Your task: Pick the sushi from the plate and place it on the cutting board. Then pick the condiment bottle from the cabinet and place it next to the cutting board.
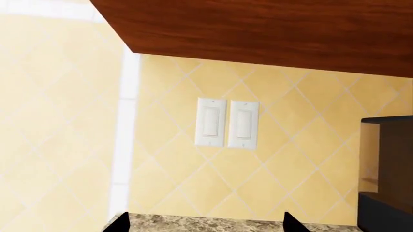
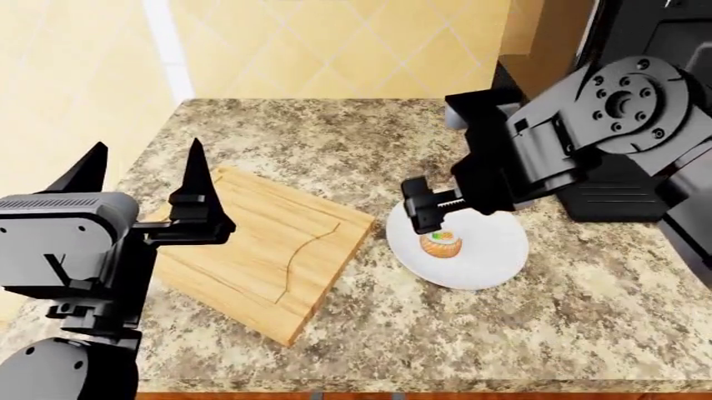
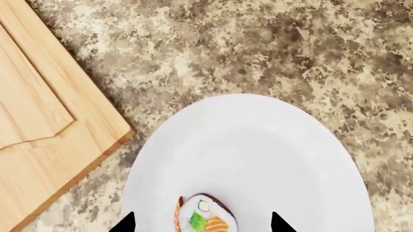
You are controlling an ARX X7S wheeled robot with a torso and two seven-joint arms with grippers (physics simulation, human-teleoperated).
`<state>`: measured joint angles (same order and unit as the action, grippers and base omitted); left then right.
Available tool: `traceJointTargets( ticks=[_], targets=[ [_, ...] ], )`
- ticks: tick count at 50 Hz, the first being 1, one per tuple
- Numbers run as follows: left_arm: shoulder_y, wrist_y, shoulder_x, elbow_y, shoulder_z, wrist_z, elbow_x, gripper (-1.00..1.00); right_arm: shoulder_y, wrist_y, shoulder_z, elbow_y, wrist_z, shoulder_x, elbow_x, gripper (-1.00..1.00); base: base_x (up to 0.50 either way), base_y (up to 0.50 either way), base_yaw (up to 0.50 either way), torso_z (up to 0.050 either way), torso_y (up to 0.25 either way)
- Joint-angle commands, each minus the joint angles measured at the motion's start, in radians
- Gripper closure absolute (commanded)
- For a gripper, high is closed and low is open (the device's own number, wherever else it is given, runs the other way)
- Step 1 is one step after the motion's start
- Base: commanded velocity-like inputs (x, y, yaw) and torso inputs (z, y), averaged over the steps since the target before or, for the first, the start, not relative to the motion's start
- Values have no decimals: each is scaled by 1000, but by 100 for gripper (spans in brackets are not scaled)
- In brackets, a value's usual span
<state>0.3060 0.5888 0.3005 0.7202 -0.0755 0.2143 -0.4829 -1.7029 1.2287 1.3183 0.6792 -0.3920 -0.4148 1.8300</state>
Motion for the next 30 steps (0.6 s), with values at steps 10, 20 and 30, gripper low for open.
traceJointTargets(
  ticks=[10, 20, 30],
  targets=[
    [-1, -5, 7, -1, 5, 9, -6, -100, 64, -44, 17, -3, 46, -3, -36, -100, 0, 0, 0, 0, 0],
    [-3, -5, 10, 6, 9, 12, -12, -100, 98, -63, 19, -14, 52, -11, -40, -100, 0, 0, 0, 0, 0],
    [-2, -5, 14, 6, 13, 17, -14, -100, 109, -67, 37, 11, 89, 7, -66, -100, 0, 0, 0, 0, 0]
  ],
)
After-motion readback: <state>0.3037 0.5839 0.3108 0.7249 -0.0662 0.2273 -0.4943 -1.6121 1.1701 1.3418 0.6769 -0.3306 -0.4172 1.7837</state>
